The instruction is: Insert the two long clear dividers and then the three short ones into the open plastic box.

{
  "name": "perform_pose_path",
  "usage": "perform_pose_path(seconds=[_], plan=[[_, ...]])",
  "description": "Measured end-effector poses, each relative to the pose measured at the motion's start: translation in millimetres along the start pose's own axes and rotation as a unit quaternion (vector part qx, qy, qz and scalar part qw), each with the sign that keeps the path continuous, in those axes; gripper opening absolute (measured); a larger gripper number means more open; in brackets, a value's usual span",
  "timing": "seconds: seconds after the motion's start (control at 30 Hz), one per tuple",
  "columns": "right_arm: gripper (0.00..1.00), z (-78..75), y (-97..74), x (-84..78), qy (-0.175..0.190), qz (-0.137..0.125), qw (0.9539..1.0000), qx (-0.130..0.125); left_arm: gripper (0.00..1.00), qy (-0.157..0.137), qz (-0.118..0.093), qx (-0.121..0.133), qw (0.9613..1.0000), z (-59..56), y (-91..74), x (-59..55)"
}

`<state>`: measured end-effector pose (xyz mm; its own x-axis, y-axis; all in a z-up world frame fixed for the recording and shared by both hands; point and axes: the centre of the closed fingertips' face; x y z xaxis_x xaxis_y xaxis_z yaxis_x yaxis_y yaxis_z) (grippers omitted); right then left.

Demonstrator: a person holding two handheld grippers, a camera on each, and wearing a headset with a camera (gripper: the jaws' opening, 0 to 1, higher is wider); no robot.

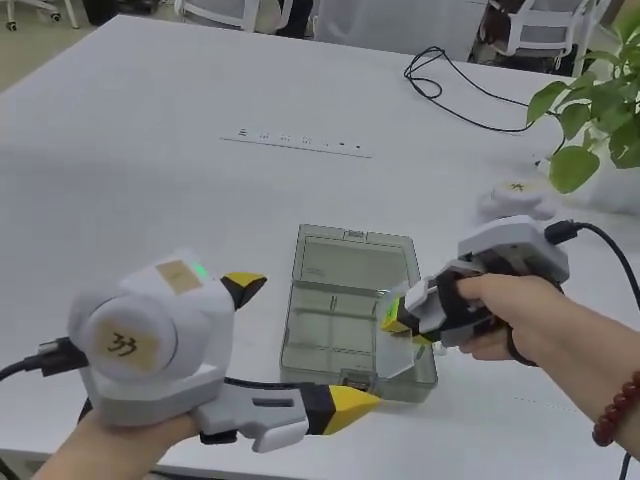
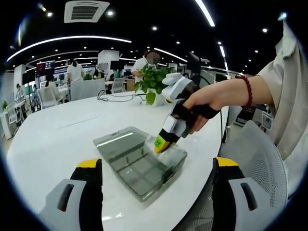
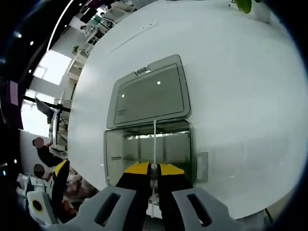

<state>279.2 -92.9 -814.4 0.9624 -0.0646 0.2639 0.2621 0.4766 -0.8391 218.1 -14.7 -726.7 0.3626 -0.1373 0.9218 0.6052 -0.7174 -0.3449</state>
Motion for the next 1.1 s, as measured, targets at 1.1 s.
perform_pose_path(seconds=[1.1], plan=[[0.06,-2.6,4.2,4.5,-0.042,0.031,0.998,-0.034,0.96,0.004,0.004,0.004,1.0,2.5,-2.7,0.9]])
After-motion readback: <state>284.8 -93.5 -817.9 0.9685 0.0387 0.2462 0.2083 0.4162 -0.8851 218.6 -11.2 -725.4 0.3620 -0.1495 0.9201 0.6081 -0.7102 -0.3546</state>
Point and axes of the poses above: the centre of the closed fingertips' face, and the gripper's own axes: y roughly forward along the fingers, z roughly to its left, x roughly out of its top, and after that the axes turned 6 degrees about -y, right-handed
